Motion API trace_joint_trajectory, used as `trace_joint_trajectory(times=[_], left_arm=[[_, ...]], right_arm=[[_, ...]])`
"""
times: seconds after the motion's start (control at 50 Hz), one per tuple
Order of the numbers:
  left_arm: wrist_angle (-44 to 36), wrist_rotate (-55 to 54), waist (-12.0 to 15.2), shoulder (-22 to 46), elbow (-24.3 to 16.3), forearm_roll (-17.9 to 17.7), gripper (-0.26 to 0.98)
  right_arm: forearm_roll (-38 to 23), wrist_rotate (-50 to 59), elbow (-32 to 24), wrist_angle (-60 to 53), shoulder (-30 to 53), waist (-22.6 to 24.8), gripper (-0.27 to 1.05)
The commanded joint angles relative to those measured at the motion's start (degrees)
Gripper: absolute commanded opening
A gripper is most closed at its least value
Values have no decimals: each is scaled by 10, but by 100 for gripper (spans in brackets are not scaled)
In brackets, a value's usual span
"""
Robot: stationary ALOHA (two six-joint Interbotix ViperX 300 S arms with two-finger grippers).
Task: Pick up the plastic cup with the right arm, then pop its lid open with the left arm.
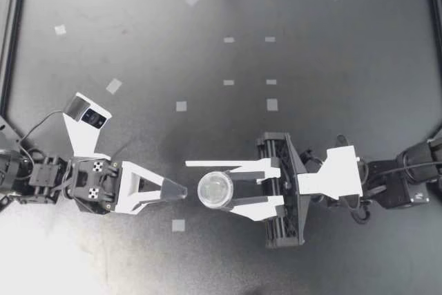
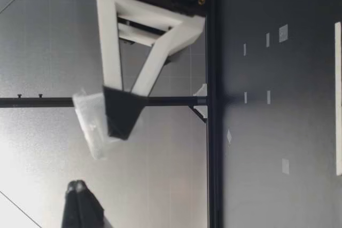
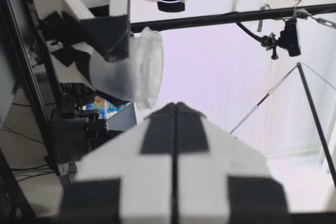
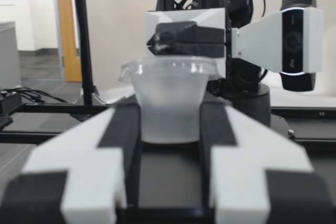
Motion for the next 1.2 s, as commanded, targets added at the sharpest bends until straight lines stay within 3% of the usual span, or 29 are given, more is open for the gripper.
trace_joint_trajectory(times=[0.0, 0.1, 0.22, 0.32, 0.64, 1.18], left_arm=[[-7, 1, -2, -4, -11, 3, 4], [-3, -6, -2, -4, -9, 4, 21], [17, -13, -2, -4, -9, -4, 50], [28, -20, -1, -4, -13, -4, 66], [29, -24, -2, -11, -13, -6, 66], [25, -18, -2, -25, -25, -6, 66]], right_arm=[[-4, -1, -12, -6, -9, -2, 25], [-6, -1, -13, -6, -10, -2, 25], [-5, -1, -14, -6, -9, -2, 25], [-6, -2, -18, -6, -8, -2, 25], [-6, -1, -40, -6, 18, -2, 25], [19, 20, -19, 18, 54, -2, 25]])
